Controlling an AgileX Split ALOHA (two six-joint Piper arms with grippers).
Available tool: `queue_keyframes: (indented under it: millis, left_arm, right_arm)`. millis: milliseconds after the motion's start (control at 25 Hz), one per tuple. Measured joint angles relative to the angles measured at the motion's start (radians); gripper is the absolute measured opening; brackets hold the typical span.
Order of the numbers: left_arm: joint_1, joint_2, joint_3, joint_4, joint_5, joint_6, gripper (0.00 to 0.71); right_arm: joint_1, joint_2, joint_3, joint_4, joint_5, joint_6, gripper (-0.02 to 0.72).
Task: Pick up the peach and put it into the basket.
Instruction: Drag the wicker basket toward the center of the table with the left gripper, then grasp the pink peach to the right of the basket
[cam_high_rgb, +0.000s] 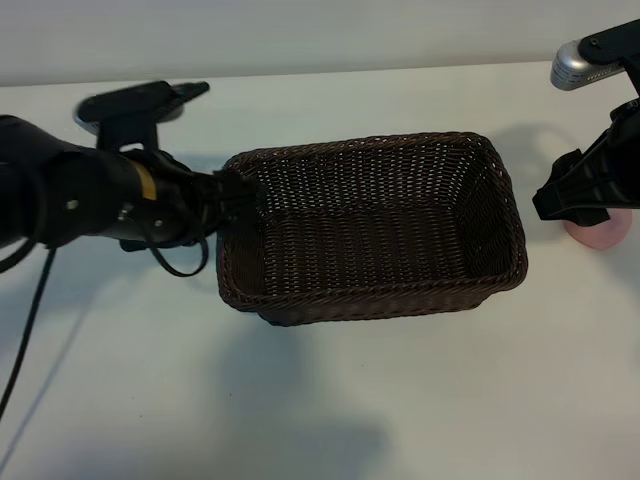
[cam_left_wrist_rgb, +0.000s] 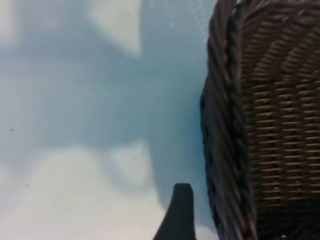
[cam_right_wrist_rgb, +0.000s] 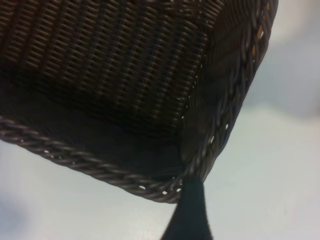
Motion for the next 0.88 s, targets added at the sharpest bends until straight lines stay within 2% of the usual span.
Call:
queue_keyframes:
  millis: [200,440,600,880]
  left_arm:
    - [0.0,-0.064,-0.044,0.057,0.1,0.0,0.659]
    - [0.0,-0.077,-0.197,0.143,0.266,0.023,0.636]
    - [0.0,-0.077,-0.273,0.178,0.355,0.11,0.626]
    - [0.0,-0.159,-0.299,0.211,0.342,0.231,0.61]
  right_arm:
    - [0.0,0.0,0.0,0.0,0.0,0.0,0.594]
    - [0.0,0.0,0.0,0.0,-0.001,0.0,0.594]
    - [0.0,0.0,0.0,0.0,-0.001,0.0,0.594]
    - [0.0,0.0,0.0,0.0,-0.001,0.0,0.594]
